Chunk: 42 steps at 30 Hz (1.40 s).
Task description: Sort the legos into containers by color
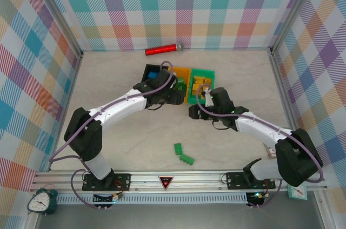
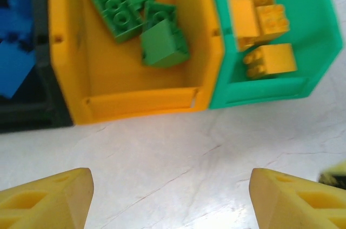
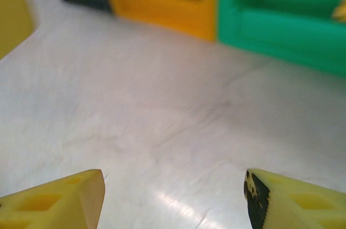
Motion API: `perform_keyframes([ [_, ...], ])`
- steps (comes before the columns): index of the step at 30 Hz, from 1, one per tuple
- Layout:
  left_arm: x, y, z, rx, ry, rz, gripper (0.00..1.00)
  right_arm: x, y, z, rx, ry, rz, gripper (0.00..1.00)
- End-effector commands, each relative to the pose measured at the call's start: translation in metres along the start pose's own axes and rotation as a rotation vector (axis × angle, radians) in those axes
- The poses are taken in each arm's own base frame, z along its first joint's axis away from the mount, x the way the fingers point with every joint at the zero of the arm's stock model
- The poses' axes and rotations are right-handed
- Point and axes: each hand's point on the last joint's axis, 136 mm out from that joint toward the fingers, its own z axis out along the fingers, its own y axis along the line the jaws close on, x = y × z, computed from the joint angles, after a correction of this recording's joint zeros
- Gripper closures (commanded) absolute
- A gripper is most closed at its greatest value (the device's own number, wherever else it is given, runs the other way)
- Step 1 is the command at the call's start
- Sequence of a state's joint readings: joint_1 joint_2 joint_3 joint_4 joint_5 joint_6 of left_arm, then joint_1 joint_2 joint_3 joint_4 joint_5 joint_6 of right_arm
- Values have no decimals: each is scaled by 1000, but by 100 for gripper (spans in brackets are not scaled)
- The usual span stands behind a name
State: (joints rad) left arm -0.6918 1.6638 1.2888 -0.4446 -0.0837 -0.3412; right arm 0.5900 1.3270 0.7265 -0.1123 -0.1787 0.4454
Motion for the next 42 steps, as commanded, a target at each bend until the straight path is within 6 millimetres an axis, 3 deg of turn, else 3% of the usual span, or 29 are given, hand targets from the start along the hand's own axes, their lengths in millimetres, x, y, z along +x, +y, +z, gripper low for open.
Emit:
perform_keyframes([
  [1, -6, 13, -14, -2, -60, -55, 25, 40, 15, -2, 6, 168, -62, 31],
  [8, 15, 41, -20, -56, -60, -102, 25, 84, 40, -1, 30, 312, -125, 31],
  [15, 28, 65, -29, -106, -67, -140, 26, 106, 65, 27, 86, 417, -213, 32],
  [18, 36, 73, -33, -118, -71, -156, 26, 123, 71, 41, 127, 482, -257, 35],
  [22, 52, 81, -30, -132, -57, -174, 27, 141, 63, 50, 224, 523, -287, 36],
  [31, 71, 105, -29, -206, -43, -190, 27, 161, 54, 47, 323, 548, -316, 36],
  [37, 71, 120, -34, -248, -61, -210, 27, 166, 58, 51, 325, 548, -299, 53],
  [42, 78, 126, -35, -257, -49, -222, 27, 147, 66, 53, 324, 489, -289, 63],
])
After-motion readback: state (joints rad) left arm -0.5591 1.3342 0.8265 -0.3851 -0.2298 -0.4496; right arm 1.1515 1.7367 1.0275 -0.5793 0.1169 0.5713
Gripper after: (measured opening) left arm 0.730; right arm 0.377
